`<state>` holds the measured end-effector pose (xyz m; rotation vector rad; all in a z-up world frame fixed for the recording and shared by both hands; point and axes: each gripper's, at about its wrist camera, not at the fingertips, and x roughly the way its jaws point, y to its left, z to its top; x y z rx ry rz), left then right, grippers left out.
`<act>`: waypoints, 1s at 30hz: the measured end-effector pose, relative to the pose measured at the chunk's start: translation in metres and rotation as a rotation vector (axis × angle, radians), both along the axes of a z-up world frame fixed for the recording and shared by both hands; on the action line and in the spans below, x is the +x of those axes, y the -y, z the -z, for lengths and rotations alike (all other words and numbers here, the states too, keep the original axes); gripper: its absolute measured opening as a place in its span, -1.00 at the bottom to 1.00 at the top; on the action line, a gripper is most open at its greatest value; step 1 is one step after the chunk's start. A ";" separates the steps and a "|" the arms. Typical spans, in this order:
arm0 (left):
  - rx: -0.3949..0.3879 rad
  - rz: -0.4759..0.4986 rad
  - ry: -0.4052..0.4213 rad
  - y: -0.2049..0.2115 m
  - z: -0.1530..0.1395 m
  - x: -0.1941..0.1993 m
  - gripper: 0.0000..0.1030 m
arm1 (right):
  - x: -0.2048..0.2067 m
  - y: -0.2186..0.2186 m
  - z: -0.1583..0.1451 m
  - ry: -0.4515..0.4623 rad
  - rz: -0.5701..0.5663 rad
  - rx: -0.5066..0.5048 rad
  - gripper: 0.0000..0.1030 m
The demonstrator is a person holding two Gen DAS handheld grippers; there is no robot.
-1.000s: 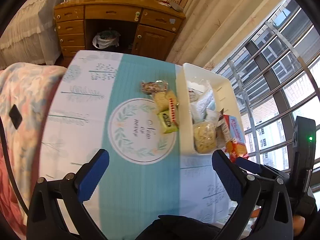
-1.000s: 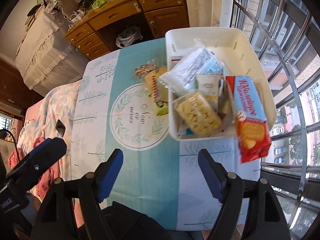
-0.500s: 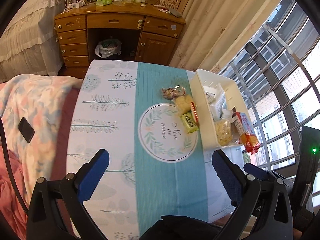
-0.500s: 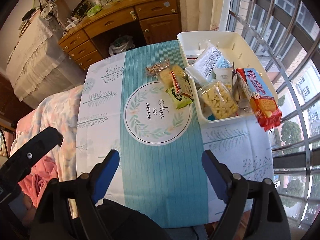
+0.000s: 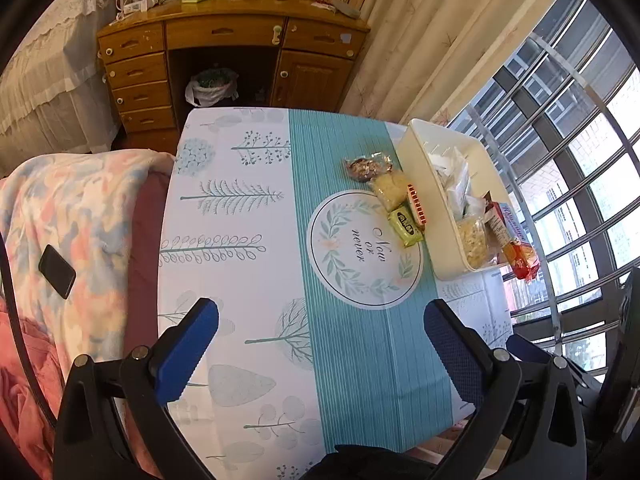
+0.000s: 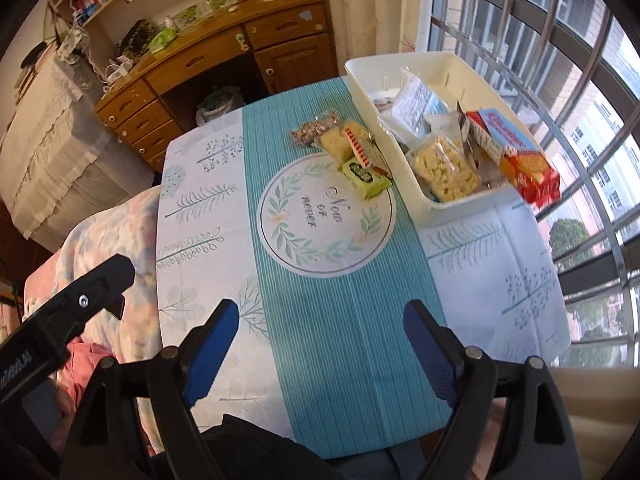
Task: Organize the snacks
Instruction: 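Withdraw both tools from the tray, then move both tools toward the nut bag and red-striped packet beside the tray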
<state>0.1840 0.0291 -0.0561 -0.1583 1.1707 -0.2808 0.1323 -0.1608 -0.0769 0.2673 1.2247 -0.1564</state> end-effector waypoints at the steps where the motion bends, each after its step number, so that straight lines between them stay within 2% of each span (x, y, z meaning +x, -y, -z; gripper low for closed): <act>1: 0.001 0.003 -0.001 0.000 0.001 0.002 0.98 | 0.000 0.000 0.001 0.001 0.005 -0.002 0.65; 8: 0.039 0.013 -0.046 0.010 0.018 0.022 0.98 | 0.010 0.012 0.015 -0.009 0.058 0.025 0.65; 17: 0.135 0.052 -0.088 0.034 0.045 0.067 0.98 | 0.037 0.037 0.043 -0.023 0.127 0.056 0.65; 24: 0.199 0.122 -0.113 0.058 0.070 0.112 0.98 | 0.056 0.056 0.065 -0.037 0.201 0.071 0.65; 30: 0.227 0.190 -0.091 0.079 0.078 0.150 0.98 | 0.072 0.060 0.081 -0.041 0.239 0.100 0.65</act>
